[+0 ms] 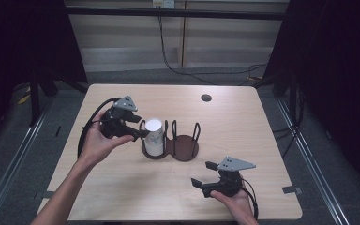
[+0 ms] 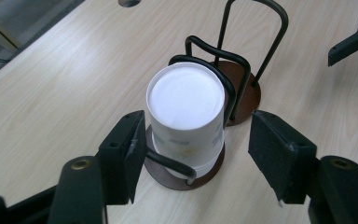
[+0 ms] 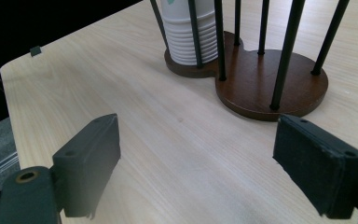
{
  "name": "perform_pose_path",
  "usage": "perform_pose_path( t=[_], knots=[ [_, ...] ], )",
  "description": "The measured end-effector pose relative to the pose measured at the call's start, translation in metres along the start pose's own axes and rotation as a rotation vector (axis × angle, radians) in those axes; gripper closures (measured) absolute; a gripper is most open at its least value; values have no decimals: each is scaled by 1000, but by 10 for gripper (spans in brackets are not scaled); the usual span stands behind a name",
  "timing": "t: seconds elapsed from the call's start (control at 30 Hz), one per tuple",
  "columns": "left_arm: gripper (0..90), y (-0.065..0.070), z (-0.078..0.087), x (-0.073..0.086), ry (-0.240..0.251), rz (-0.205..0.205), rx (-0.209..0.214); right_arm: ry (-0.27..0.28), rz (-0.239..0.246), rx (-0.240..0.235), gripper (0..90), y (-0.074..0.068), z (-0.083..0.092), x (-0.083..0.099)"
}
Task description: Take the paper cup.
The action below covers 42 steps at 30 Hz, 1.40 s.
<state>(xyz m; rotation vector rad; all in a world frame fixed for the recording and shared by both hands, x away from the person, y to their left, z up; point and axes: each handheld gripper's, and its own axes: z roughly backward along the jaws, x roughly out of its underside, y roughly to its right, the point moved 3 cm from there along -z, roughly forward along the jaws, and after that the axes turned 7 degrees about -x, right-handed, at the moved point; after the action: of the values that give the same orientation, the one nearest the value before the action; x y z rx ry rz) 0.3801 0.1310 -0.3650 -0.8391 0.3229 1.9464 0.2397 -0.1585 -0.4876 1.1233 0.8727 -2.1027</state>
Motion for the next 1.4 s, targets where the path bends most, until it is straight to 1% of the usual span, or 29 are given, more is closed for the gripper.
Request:
perform_pose_path(
  t=[0.07, 0.1, 0.13, 0.2, 0.23, 0.27, 0.3, 0.33, 0.37, 0.4, 0.43, 0.47, 0.53, 0.57, 0.63, 0.7, 0.73, 0.8, 0.83, 0.93, 1.07, 1.1, 1.13, 1.17, 1.27, 1.3, 1.33, 1.37, 1.4],
  knots=[
    [327, -1, -3, -3, -29, -31, 10, -2, 3, -2, 142, 0, 0, 0],
    [313, 0, -6, -4, -28, -27, 4, -1, 2, -4, 142, 0, 0, 0],
    [315, -1, -7, -4, -39, -41, 5, -1, 2, -5, 142, 0, 0, 0],
    [279, -2, -11, -6, -50, -21, 20, 6, 1, -9, 135, 0, 1, 0],
    [267, -3, -13, -7, -65, -31, 22, 10, -1, -10, 134, 0, 1, 0],
    [249, -4, -15, -7, -68, -27, 28, 10, -2, -10, 134, 0, 1, 0],
    [254, -6, -16, -8, -78, -19, 39, 7, -4, -10, 134, 0, 1, 0],
    [277, -7, -17, -9, -90, -24, 42, 4, -7, -10, 134, 0, 0, 0],
    [275, -8, -18, -11, -98, -27, 50, 2, -6, -11, 134, 0, 0, 1],
    [278, -8, -20, -12, -103, -21, 47, 0, -3, -11, 134, 0, 0, 1],
    [282, -9, -20, -12, -110, -28, 42, -3, -3, -11, 134, -1, 0, 1],
    [287, -8, -22, -14, -104, -8, 51, -4, -3, -14, 134, -1, -1, 1],
    [301, -9, -25, -16, -111, -9, 54, -8, -3, -14, 134, -1, -2, 1],
    [297, -10, -26, -17, -125, -25, 57, -10, -3, -16, 134, -1, -2, 1],
    [305, -10, -29, -18, -152, -35, 61, -12, -1, -16, 134, -1, -2, 2],
    [302, -10, -32, -20, -186, -45, 51, -13, 0, -17, 134, -1, -2, 2],
    [301, -10, -32, -22, -195, -36, 35, -16, -1, -14, 135, -1, -2, 2],
    [275, -9, -34, -25, -196, -36, 36, -31, -16, -12, 135, 0, -3, 3],
    [292, -8, -35, -26, -203, -33, 36, -35, -18, -12, 135, 0, -3, 4],
    [291, -5, -40, -30, -253, -63, 9, -41, -12, -14, 135, -1, -3, 4],
    [277, -3, -47, -33, -289, -83, 21, -48, -7, -17, 135, -2, -4, 4],
    [280, -1, -49, -34, -292, -80, 25, -49, -7, -18, 135, -2, -4, 5],
    [294, -2, -49, -35, -295, -95, 22, -49, -9, -18, 135, -2, -4, 5],
    [300, -1, -51, -35, -290, -87, 17, -49, -10, -17, 134, -2, -4, 5],
    [309, -1, -53, -37, -324, -90, 34, -48, -11, -18, 134, -2, -4, 4],
    [306, 0, -55, -37, -334, -90, 34, -48, -11, -18, 133, -2, -4, 4],
    [304, 0, -55, -37, -347, -104, 36, -48, -12, -19, 133, -2, -4, 4],
    [312, 1, -56, -38, -357, -102, 45, -48, -12, -18, 133, -2, -4, 4],
    [310, 1, -57, -38, -362, -104, 41, -49, -12, -18, 133, -2, -4, 4]
  ],
)
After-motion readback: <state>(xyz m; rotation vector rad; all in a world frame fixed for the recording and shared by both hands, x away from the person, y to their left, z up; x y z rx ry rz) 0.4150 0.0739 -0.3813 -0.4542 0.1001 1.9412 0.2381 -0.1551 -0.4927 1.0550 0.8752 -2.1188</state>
